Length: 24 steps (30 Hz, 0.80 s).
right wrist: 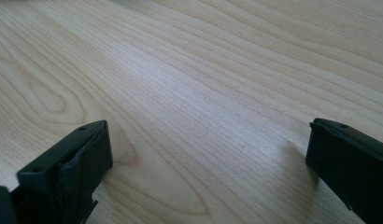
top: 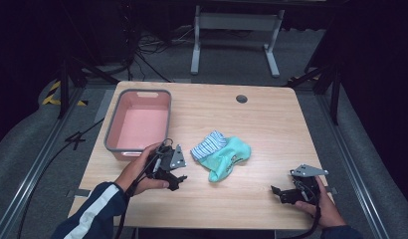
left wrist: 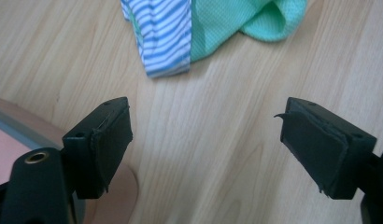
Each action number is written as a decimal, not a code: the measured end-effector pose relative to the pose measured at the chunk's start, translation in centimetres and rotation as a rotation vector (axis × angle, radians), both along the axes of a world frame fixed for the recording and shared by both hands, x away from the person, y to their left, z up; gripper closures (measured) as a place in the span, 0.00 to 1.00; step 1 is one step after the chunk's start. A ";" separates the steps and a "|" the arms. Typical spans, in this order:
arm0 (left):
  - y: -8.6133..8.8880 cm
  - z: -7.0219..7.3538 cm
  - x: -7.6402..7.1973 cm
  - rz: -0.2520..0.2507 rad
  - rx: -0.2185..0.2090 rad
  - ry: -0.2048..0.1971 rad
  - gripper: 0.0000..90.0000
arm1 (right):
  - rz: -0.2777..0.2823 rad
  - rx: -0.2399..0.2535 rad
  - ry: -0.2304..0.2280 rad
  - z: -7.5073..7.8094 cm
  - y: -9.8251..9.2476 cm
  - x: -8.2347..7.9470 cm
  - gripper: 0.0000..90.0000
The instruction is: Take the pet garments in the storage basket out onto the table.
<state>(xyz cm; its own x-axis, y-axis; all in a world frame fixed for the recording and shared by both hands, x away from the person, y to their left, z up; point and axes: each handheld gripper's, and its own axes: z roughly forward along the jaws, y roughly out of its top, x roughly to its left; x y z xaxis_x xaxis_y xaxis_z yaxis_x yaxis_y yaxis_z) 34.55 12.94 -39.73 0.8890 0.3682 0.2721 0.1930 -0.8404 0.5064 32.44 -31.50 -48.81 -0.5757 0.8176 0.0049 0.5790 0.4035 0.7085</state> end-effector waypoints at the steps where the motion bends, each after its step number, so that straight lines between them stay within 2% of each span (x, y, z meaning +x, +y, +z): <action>1: 0.4 -0.2 -0.2 -0.003 0.006 0.000 0.19 | 0.000 0.000 0.000 0.0 0.0 0.0 0.01; 2: 0.7 -0.3 -0.3 0.001 0.008 0.006 0.19 | 0.000 0.000 0.000 0.0 0.0 0.0 0.01; 5: 1.6 -0.8 -0.7 0.014 -0.020 0.039 0.20 | 0.000 0.000 0.000 0.0 0.0 0.0 0.01; 10: 2.9 -1.4 -1.1 0.031 -0.023 0.043 0.20 | 0.000 0.000 0.000 0.0 0.0 0.0 0.01; 16: 5.7 -2.6 -1.8 0.065 0.016 0.045 0.19 | -0.001 0.000 0.000 0.0 0.0 0.0 0.01; 24: 8.6 -4.0 -1.5 0.130 0.013 0.037 0.19 | -0.001 0.000 0.000 0.0 0.0 0.0 0.01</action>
